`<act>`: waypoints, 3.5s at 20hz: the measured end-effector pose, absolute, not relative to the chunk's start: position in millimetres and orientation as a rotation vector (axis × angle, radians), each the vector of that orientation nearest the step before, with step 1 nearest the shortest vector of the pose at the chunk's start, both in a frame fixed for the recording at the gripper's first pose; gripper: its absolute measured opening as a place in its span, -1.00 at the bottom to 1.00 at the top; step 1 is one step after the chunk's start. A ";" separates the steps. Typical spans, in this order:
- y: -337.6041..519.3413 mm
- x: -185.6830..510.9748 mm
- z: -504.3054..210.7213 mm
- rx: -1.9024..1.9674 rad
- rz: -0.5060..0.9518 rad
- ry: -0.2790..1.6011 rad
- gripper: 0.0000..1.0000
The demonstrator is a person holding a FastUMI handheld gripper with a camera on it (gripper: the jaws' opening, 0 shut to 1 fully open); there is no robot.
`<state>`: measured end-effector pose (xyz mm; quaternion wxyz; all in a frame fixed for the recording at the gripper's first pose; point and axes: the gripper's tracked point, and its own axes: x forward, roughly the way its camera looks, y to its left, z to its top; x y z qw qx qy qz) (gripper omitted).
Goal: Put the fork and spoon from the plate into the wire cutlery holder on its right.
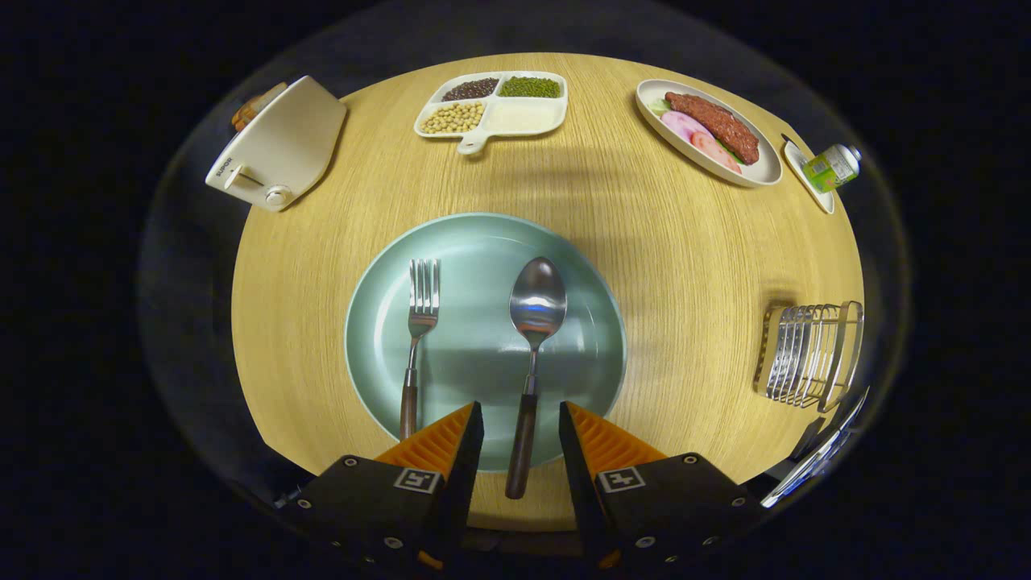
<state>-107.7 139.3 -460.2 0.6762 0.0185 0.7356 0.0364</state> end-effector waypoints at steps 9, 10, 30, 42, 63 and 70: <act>136.2 -110.8 -489.3 0.024 0.023 1.660 -0.66; 135.5 -109.9 -489.9 0.017 0.032 1.651 -0.75; 73.5 -78.1 -381.6 0.065 0.094 1.316 -0.90; -80.9 -111.9 -363.0 0.123 -0.167 1.297 -0.90; -142.7 -83.6 -356.1 0.048 -0.201 1.210 -0.67; -135.4 -20.6 -278.6 0.074 -0.173 0.845 -0.22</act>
